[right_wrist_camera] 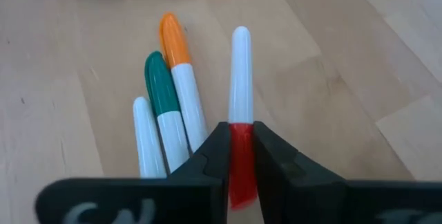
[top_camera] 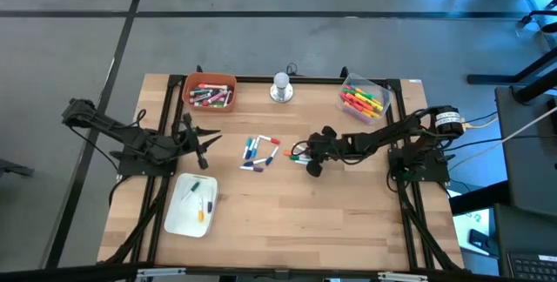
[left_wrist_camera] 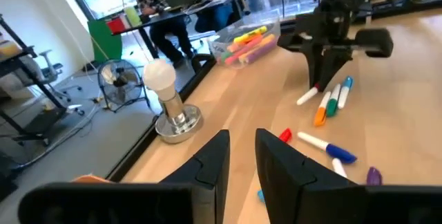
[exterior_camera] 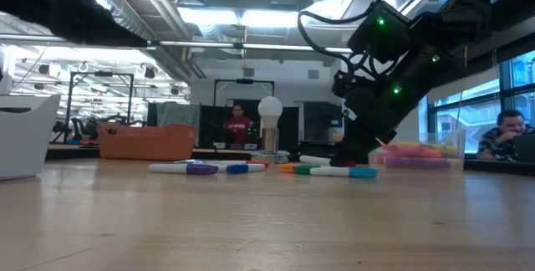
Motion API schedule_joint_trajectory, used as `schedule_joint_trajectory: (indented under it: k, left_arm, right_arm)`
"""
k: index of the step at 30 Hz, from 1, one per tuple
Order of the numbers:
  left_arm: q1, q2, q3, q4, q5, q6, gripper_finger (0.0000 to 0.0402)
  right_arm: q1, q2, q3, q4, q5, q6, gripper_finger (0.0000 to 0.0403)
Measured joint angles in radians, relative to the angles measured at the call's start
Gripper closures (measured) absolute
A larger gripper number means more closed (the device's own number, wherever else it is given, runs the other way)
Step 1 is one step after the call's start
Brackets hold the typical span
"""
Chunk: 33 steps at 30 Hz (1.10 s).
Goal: Pick & Place Markers
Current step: Put the small red highlighter pen into the white bin
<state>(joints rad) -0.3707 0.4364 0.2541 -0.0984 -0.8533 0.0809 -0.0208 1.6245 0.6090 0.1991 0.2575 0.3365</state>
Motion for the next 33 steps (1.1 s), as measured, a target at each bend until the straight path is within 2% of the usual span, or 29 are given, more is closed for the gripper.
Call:
schedule_joint_trajectory:
  k: [4, 13, 20, 33]
  left_arm:
    - [0.007, -0.039, -0.037, 0.017, 0.001, 0.011, 0.0336]
    - [0.022, -0.133, -0.037, 0.014, 0.01, 0.053, 0.0336]
    - [0.046, -0.134, -0.037, 0.017, 0.01, 0.005, 0.0336]
    - [0.046, -0.133, -0.037, 0.016, 0.01, 0.019, 0.0334]
  right_arm:
    - [0.0, -0.001, 0.0, 0.004, 0.0, 0.005, 0.036]
    - [0.0, -0.002, 0.0, 0.006, 0.0, 0.003, 0.036]
    - [0.0, -0.003, 0.002, 0.016, 0.001, 0.017, 0.036]
    - [0.012, -0.003, 0.002, 0.115, 0.002, 0.021, 0.036]
